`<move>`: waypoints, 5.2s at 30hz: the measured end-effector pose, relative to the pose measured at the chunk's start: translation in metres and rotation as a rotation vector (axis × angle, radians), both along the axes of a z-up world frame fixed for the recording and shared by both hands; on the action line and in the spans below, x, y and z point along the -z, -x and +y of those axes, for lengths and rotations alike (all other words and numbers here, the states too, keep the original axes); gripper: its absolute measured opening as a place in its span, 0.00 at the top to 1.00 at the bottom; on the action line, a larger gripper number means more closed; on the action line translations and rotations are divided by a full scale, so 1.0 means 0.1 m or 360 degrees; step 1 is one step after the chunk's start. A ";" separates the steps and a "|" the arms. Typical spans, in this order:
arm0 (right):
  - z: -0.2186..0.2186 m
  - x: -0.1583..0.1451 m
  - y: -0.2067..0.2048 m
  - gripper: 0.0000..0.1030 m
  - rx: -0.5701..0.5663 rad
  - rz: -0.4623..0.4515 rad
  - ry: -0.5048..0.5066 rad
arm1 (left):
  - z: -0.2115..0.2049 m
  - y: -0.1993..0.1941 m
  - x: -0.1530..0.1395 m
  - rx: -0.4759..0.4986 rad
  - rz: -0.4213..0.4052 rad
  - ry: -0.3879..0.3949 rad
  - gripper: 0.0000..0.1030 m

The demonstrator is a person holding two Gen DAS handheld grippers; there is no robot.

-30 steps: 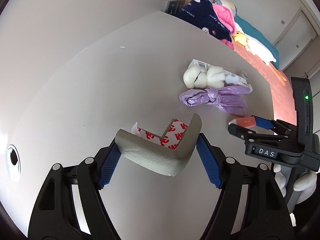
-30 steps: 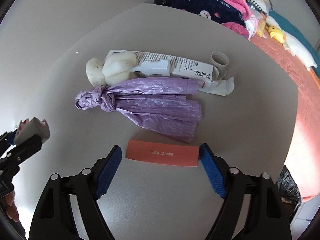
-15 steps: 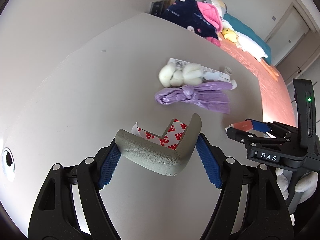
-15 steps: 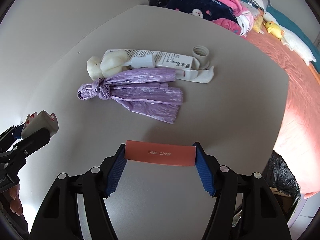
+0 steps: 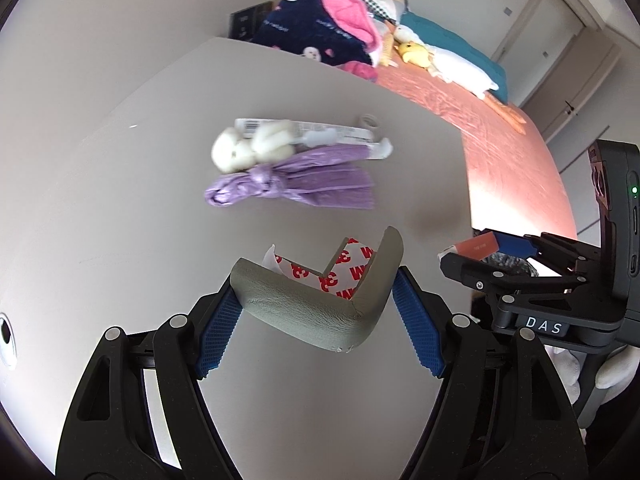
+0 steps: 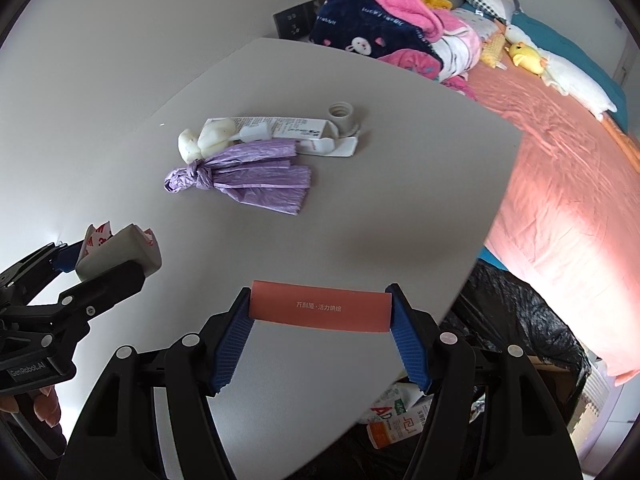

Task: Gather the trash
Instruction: 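Carry foam corner and orange box over the trash bag and release both, then move both tools back to the table toward the purple bag and cup, then grasp the knotted purple bag with the left tool while the right tool grasps the small cup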

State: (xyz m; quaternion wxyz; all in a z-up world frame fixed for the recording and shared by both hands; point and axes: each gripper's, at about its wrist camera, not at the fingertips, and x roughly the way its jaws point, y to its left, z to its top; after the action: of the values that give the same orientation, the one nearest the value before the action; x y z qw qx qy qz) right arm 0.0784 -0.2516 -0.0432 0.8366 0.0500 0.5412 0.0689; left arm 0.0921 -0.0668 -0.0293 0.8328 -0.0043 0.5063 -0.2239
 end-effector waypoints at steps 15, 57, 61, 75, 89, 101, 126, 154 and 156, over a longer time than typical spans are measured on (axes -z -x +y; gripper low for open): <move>-0.68 -0.24 0.51 0.35 0.0163 -0.0071 -0.0007 | -0.74 0.24 -0.17 0.0242 -0.0046 0.0014 0.30; -2.23 -0.82 1.75 0.12 0.0813 -0.0340 -0.0018 | -2.20 1.09 -0.24 0.1042 -0.0096 -0.0006 0.06; -2.27 -0.83 1.77 0.12 0.0827 -0.0346 -0.0028 | -2.14 1.03 -0.24 0.0995 -0.0084 -0.0001 0.06; -1.91 -0.75 1.48 0.12 0.0659 -0.0345 -0.0027 | -1.83 0.80 -0.16 0.0836 -0.0053 -0.0037 0.06; -1.42 -0.61 0.96 0.12 0.0443 -0.0277 -0.0027 | -1.31 0.46 -0.05 0.0604 -0.0019 -0.0070 0.06; -1.04 -0.49 0.57 0.12 0.0323 -0.0208 -0.0027 | -0.78 0.07 0.04 0.0457 -0.0020 -0.0103 0.06; -0.65 -0.21 -0.06 0.12 0.0256 -0.0086 -0.0051 | -0.24 -0.85 0.35 0.0419 -0.0008 -0.0127 0.06; -0.42 0.05 -0.86 0.12 0.0192 -0.0064 -0.0050 | -0.27 -1.35 0.59 0.0191 0.0034 -0.0160 0.19; -0.41 0.05 -0.91 0.12 0.0193 -0.0069 -0.0048 | -0.26 -1.33 0.58 0.0159 -0.0035 -0.0230 0.42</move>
State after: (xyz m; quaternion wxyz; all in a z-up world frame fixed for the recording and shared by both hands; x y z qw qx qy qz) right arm 0.1696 -0.2928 -0.0486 0.8499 0.0940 0.5178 0.0272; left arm 0.2255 -0.0926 -0.0871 0.8242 0.0836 0.5115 -0.2282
